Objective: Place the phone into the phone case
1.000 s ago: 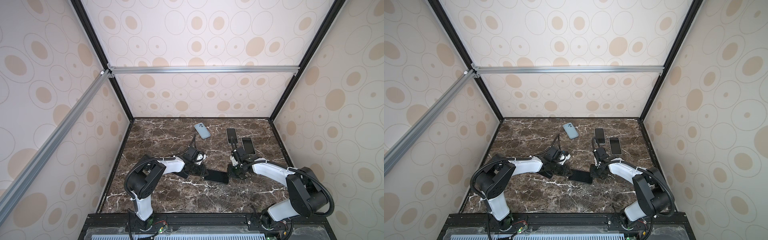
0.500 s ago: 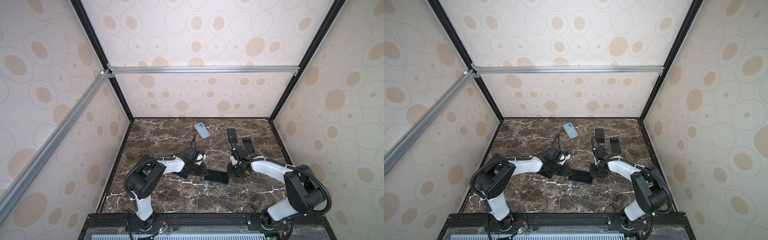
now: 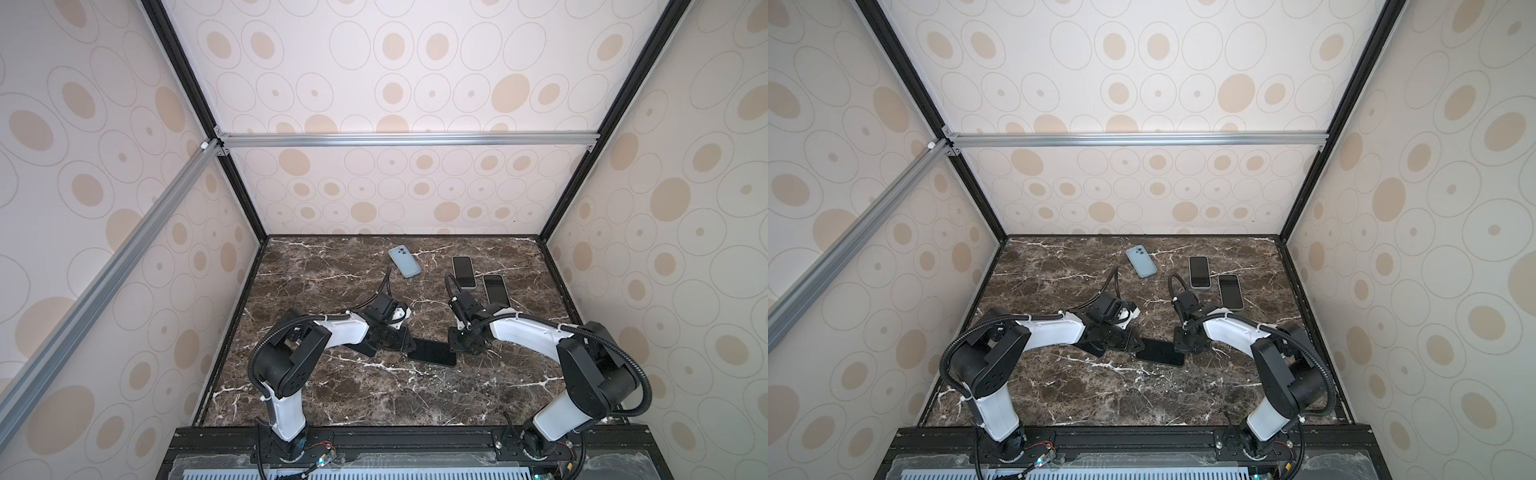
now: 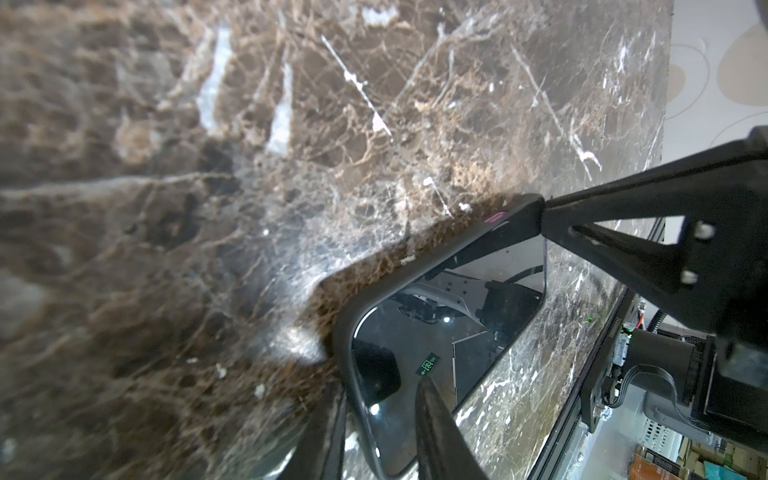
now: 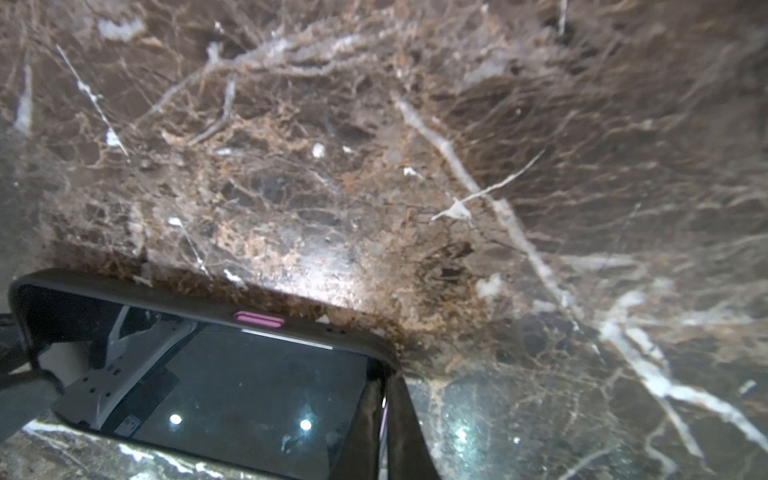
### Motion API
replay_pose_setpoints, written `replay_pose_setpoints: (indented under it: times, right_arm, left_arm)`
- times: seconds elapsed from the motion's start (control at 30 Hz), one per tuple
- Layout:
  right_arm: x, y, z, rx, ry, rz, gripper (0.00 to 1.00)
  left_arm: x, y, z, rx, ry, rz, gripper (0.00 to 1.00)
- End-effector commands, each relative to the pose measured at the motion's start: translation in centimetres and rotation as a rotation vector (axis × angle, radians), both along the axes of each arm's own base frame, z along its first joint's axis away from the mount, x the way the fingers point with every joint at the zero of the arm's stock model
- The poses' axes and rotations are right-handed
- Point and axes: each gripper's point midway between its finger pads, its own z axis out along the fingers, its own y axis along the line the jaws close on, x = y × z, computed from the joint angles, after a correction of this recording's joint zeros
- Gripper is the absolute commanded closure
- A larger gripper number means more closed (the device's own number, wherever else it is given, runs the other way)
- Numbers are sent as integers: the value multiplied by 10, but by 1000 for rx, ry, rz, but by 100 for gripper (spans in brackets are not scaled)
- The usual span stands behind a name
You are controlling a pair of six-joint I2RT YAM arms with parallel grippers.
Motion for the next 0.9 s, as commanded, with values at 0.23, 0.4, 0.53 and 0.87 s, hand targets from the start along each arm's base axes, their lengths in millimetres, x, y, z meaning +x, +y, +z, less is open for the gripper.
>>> replay_pose_setpoints:
  times: [0.23, 0.4, 0.53, 0.87]
  right_arm:
    - [-9, 25, 28, -8, -62, 234, 78]
    - [13, 50, 85, 80, -265, 429, 52]
    - [17, 60, 103, 94, -351, 599, 26]
    - [4, 73, 87, 118, -436, 928, 12]
  left_arm:
    - [30, -1, 46, -2, -222, 13, 71]
    - [58, 19, 107, -31, -465, 87, 68]
    - [69, 39, 156, -93, -628, 148, 65]
    - [58, 96, 262, -283, -1018, 282, 46]
